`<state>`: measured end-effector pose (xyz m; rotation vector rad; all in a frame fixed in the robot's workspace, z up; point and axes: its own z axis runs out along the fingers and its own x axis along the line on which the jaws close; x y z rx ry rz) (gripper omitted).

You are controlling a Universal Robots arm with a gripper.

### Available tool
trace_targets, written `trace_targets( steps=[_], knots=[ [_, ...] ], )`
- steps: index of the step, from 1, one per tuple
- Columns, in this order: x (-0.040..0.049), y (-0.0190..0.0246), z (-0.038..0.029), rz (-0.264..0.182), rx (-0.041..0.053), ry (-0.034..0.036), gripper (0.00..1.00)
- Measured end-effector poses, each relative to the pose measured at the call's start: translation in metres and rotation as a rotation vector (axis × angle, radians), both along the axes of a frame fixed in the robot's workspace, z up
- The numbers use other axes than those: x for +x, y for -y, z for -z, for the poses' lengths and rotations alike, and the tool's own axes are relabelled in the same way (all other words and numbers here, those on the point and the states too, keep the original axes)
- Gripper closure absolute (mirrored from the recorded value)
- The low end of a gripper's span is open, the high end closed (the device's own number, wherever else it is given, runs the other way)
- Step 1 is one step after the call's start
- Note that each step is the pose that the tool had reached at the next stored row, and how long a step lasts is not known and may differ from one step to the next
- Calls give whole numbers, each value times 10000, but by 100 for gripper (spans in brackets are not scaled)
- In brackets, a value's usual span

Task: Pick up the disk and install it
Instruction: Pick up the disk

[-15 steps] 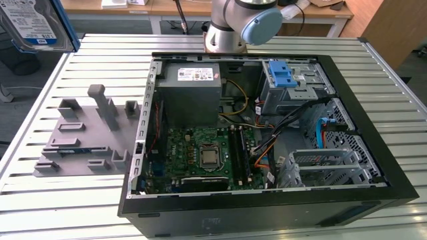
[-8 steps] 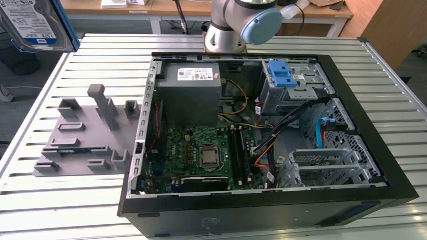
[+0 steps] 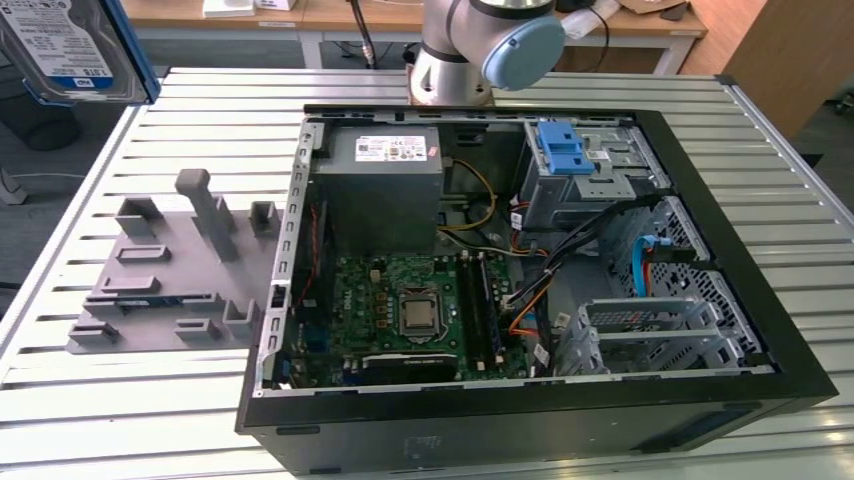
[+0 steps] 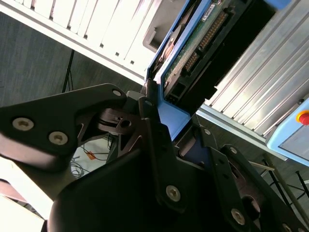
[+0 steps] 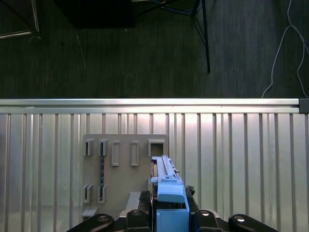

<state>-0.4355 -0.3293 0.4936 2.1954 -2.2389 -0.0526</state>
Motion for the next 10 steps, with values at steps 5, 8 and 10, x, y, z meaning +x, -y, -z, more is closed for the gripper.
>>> trace_targets(
  steps=[5, 8, 10],
  knots=[
    [0, 0, -1, -1, 0, 1, 63],
    [0, 0, -1, 0, 0, 0, 63],
    [0, 0, -1, 0, 0, 0, 63]
  ],
)
